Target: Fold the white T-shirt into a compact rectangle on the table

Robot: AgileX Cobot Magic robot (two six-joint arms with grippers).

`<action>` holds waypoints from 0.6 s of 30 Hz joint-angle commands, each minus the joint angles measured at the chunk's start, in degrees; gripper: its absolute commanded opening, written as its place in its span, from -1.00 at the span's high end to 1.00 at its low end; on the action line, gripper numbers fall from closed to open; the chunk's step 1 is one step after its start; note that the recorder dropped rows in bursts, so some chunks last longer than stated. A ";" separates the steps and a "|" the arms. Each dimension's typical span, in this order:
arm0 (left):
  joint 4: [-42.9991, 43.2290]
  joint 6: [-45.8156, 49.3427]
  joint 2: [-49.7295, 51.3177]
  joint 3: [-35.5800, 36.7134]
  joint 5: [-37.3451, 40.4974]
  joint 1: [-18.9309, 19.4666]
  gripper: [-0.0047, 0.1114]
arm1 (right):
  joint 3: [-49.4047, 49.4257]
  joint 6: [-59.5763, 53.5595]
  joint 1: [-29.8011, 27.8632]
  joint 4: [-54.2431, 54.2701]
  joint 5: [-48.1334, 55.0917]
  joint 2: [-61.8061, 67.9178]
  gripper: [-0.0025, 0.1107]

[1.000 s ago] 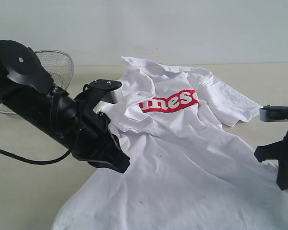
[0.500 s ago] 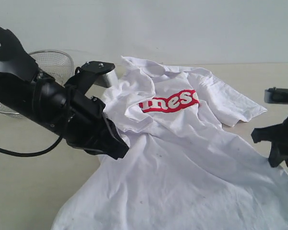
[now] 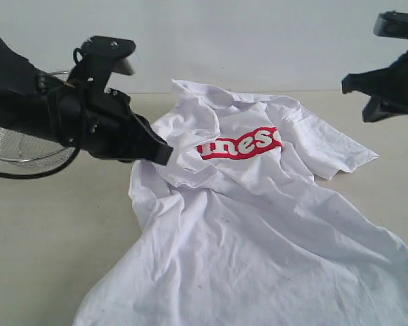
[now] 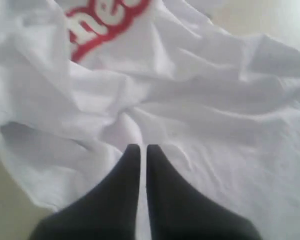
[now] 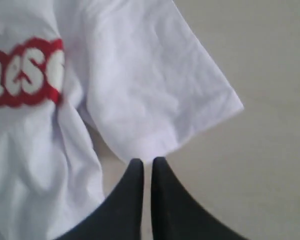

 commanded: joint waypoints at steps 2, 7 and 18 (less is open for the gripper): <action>-0.61 -0.39 1.08 -2.97 -6.02 5.40 0.84 | -15.46 -8.12 -0.35 11.82 5.12 13.88 0.96; -0.61 3.07 8.66 -9.95 -4.70 8.94 0.84 | -30.77 -8.42 -0.24 11.93 9.48 27.19 0.96; -1.04 5.85 20.21 -22.59 0.34 8.95 0.84 | -47.63 -8.42 0.09 14.36 11.02 45.49 0.96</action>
